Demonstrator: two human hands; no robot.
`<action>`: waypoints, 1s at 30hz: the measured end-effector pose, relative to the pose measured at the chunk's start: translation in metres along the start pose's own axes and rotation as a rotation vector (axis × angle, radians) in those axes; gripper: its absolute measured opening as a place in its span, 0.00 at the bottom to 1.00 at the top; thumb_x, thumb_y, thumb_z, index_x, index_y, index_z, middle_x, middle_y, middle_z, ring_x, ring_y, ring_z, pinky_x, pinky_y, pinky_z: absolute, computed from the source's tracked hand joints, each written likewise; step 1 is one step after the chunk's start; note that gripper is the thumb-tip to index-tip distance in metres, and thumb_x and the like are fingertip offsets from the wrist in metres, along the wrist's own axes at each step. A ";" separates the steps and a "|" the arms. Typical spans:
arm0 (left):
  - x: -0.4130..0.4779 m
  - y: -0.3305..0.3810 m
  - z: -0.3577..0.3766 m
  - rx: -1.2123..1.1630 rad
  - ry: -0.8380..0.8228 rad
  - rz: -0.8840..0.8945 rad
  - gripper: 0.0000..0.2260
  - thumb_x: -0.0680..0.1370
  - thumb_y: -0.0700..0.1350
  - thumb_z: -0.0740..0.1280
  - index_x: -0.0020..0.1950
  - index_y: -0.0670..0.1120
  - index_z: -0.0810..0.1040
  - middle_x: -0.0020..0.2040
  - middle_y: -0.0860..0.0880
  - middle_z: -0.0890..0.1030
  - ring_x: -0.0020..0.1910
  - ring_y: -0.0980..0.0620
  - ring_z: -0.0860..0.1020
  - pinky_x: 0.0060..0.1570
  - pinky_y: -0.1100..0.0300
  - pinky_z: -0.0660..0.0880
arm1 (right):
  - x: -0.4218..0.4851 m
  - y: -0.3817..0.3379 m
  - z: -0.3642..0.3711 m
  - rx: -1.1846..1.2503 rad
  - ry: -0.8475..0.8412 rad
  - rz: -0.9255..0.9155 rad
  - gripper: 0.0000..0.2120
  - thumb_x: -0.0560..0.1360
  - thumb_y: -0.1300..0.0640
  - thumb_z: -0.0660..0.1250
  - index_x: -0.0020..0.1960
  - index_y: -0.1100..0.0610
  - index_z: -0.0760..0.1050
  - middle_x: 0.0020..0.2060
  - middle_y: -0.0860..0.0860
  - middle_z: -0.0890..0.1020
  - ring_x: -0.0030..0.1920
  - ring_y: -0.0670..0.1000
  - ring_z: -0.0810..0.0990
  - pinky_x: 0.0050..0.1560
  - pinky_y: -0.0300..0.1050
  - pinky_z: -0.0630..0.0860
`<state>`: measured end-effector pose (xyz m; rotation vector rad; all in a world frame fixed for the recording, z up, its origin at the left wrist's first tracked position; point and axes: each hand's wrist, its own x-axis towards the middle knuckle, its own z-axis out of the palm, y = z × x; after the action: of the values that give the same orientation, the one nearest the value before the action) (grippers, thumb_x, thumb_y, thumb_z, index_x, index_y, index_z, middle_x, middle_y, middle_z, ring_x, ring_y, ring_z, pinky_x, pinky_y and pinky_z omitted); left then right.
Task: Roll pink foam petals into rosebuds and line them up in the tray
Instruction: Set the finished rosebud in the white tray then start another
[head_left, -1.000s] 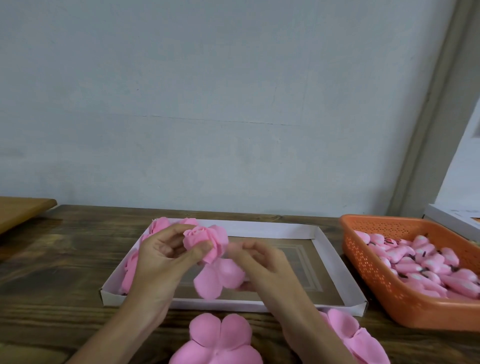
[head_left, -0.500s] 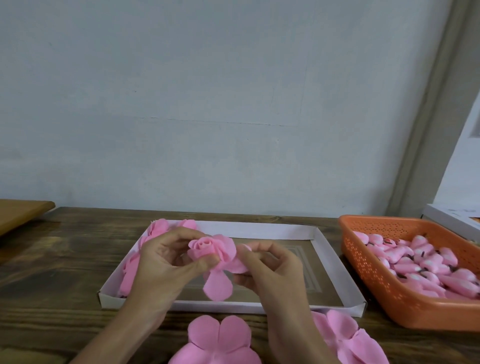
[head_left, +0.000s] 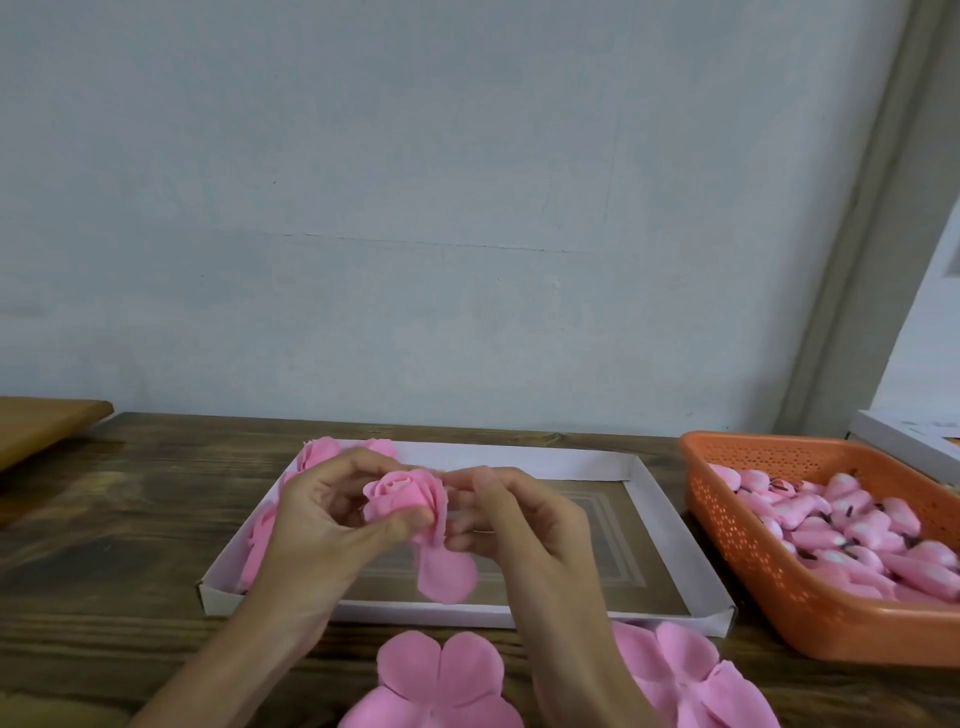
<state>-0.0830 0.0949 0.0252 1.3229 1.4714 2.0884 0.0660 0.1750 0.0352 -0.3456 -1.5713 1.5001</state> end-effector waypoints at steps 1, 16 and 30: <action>0.000 -0.001 -0.001 0.012 0.023 -0.013 0.18 0.58 0.52 0.81 0.47 0.51 0.87 0.45 0.45 0.87 0.44 0.48 0.85 0.41 0.55 0.84 | 0.000 -0.003 0.000 0.013 -0.013 0.006 0.12 0.83 0.57 0.65 0.47 0.52 0.87 0.41 0.57 0.88 0.43 0.57 0.86 0.47 0.47 0.84; 0.002 -0.009 0.003 -0.047 0.195 0.028 0.17 0.57 0.46 0.85 0.42 0.51 0.85 0.48 0.37 0.84 0.41 0.43 0.84 0.34 0.52 0.82 | 0.004 0.000 -0.014 -0.010 -0.046 0.347 0.07 0.75 0.63 0.77 0.51 0.62 0.82 0.41 0.57 0.88 0.38 0.53 0.87 0.38 0.42 0.83; -0.006 0.005 0.012 0.071 0.114 0.168 0.16 0.60 0.51 0.82 0.45 0.53 0.86 0.44 0.47 0.87 0.43 0.48 0.86 0.41 0.57 0.84 | -0.004 -0.001 0.002 0.301 0.050 0.178 0.02 0.78 0.64 0.73 0.48 0.64 0.81 0.41 0.64 0.87 0.42 0.56 0.88 0.42 0.44 0.84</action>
<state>-0.0684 0.0960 0.0273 1.4201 1.5419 2.2701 0.0668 0.1702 0.0348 -0.3536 -1.2777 1.8221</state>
